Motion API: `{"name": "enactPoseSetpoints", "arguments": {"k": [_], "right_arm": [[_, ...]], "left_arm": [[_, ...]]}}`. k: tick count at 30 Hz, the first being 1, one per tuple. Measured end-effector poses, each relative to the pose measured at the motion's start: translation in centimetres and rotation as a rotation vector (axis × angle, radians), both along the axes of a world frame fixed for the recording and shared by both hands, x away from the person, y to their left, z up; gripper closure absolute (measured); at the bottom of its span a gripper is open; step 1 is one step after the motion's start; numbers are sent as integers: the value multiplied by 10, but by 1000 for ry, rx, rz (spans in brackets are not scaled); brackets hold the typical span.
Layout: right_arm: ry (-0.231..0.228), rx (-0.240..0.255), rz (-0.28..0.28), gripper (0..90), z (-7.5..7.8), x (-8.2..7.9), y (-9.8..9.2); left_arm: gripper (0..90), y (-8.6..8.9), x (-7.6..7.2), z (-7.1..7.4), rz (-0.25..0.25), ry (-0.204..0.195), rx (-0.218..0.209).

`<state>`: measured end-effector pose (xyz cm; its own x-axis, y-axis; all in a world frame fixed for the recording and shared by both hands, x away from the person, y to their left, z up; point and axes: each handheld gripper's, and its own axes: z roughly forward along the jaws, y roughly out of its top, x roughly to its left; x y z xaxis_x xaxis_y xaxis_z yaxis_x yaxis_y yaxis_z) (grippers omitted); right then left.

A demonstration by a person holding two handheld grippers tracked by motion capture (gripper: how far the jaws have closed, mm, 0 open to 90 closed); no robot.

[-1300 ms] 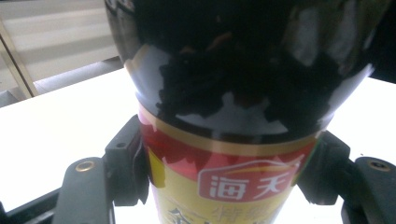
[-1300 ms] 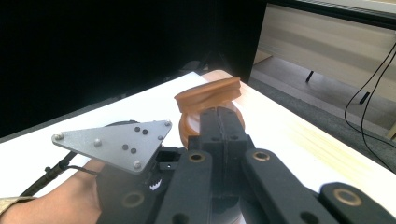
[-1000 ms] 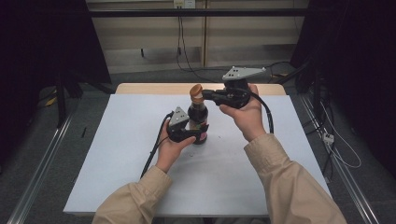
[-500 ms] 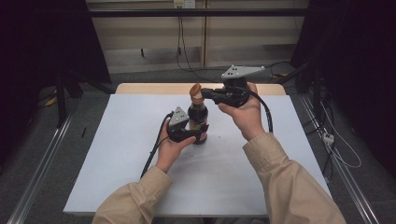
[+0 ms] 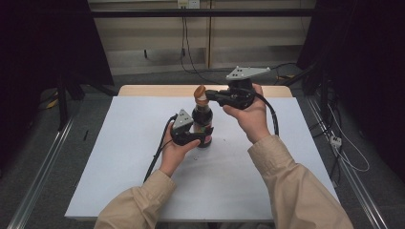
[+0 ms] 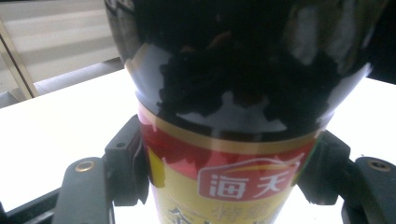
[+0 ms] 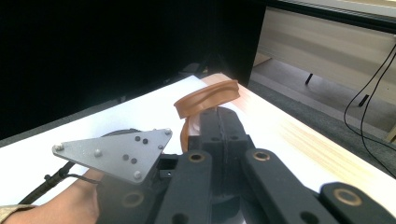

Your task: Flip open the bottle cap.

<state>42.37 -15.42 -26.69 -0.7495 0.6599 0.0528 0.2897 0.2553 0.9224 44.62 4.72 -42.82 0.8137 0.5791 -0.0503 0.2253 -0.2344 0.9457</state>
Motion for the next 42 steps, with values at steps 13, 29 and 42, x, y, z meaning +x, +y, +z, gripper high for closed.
{"name": "enactPoseSetpoints", "arguments": {"k": [13, 29, 42], "right_arm": [[-7, 2, 3, 900, 1, 0, 0], [-15, 5, 6, 900, 3, 1, 6], [-15, 9, 4, 900, 3, 2, 5]], "left_arm": [[303, 0, 0, 0, -1, -1, 1], [302, 0, -1, 0, -2, -1, 1], [302, 0, 0, 0, -1, -1, 0]]}}
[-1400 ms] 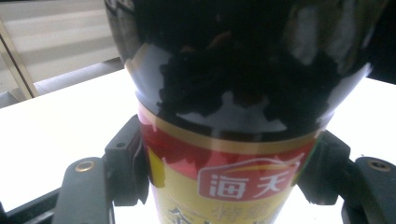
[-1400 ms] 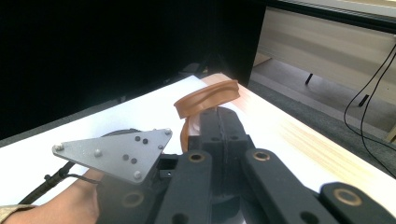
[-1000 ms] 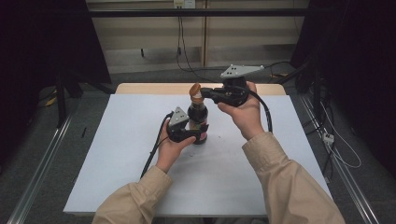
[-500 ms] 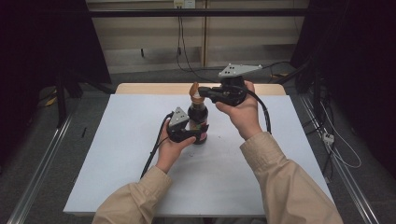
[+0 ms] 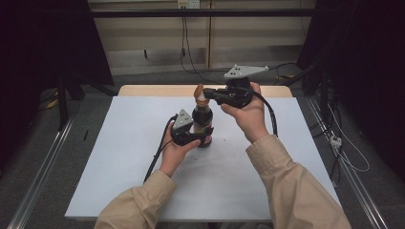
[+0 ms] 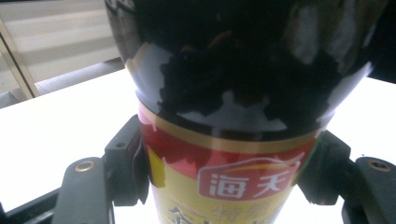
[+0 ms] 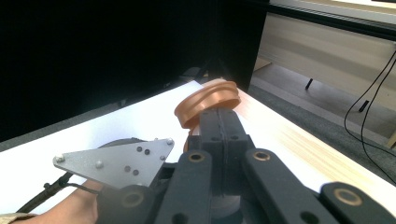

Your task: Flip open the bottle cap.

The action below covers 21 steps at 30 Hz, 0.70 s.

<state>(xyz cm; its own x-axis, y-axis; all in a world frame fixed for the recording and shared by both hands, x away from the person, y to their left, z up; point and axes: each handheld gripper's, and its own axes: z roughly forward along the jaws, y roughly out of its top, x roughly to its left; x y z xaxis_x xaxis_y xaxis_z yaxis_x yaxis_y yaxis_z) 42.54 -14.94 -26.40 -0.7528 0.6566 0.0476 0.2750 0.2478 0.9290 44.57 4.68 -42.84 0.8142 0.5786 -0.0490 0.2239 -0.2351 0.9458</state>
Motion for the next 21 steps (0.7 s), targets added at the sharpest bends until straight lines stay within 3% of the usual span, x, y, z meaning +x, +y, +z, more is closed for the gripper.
{"name": "enactPoseSetpoints", "arguments": {"k": [21], "right_arm": [[-4, 1, -8, 900, 1, 2, 1]], "left_arm": [[302, 0, 0, -1, 2, 1, -7]]}}
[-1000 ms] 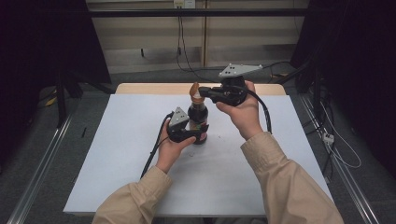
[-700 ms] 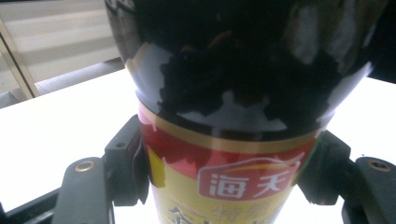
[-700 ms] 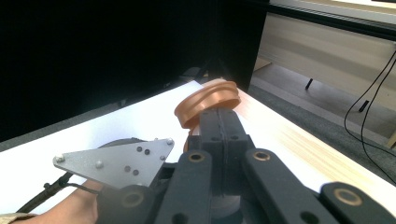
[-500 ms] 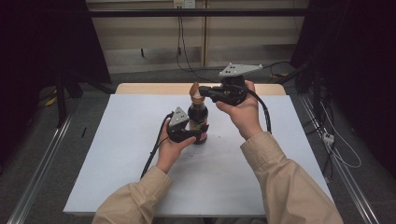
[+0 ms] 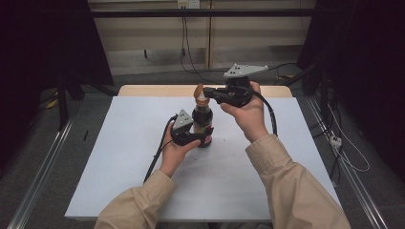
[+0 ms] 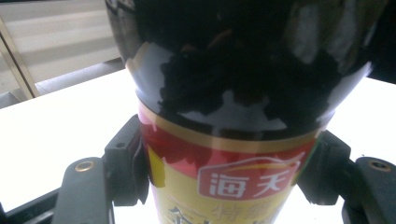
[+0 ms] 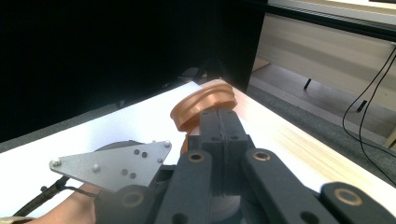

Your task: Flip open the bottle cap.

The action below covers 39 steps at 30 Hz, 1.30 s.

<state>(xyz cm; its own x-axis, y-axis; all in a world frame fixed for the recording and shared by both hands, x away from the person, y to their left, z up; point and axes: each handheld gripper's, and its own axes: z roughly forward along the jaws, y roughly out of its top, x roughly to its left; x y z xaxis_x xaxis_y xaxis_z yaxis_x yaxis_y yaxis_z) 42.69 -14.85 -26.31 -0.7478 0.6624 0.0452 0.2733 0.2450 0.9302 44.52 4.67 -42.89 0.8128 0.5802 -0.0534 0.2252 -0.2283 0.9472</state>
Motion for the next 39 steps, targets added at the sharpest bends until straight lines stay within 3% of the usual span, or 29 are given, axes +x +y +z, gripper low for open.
{"name": "enactPoseSetpoints", "arguments": {"k": [39], "right_arm": [[-2, 3, 12, 900, -1, 6, 7]], "left_arm": [[301, -1, 0, -1, 3, 2, -10]]}}
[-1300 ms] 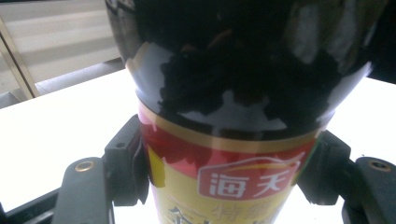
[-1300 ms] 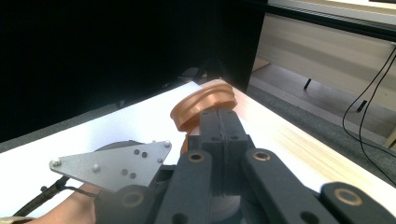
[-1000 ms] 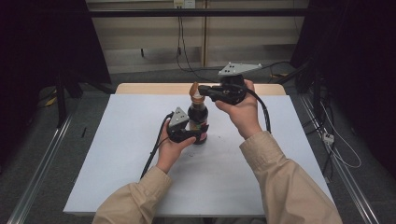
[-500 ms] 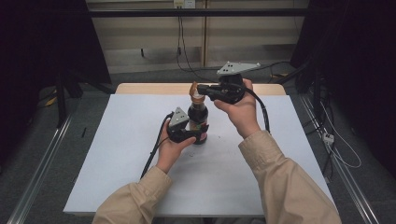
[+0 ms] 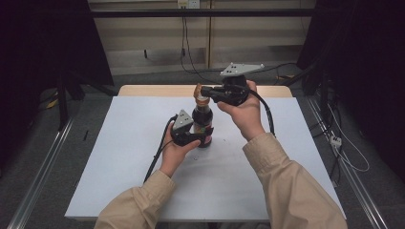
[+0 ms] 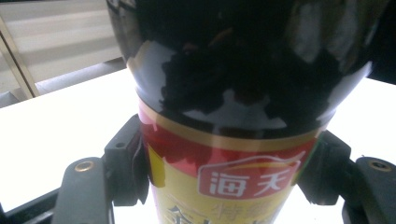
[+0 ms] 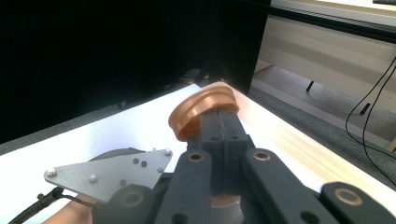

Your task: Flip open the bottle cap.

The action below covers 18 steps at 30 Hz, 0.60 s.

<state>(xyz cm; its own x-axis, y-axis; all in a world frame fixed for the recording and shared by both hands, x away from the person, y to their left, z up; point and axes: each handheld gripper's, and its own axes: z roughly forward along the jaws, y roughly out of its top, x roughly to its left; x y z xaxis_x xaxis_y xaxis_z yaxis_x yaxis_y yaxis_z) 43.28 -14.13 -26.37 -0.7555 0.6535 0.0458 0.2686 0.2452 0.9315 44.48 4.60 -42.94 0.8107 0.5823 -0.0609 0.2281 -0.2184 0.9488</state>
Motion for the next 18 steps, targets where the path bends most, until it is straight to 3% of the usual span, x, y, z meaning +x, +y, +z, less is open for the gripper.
{"name": "enactPoseSetpoints", "arguments": {"k": [5, 18], "right_arm": [[-2, 5, 3, 900, 0, 0, 1], [-2, 7, 7, 900, 0, 1, 4]], "left_arm": [[301, 1, 0, 0, -4, -5, 15], [300, 0, 0, 0, 2, -2, 3]]}}
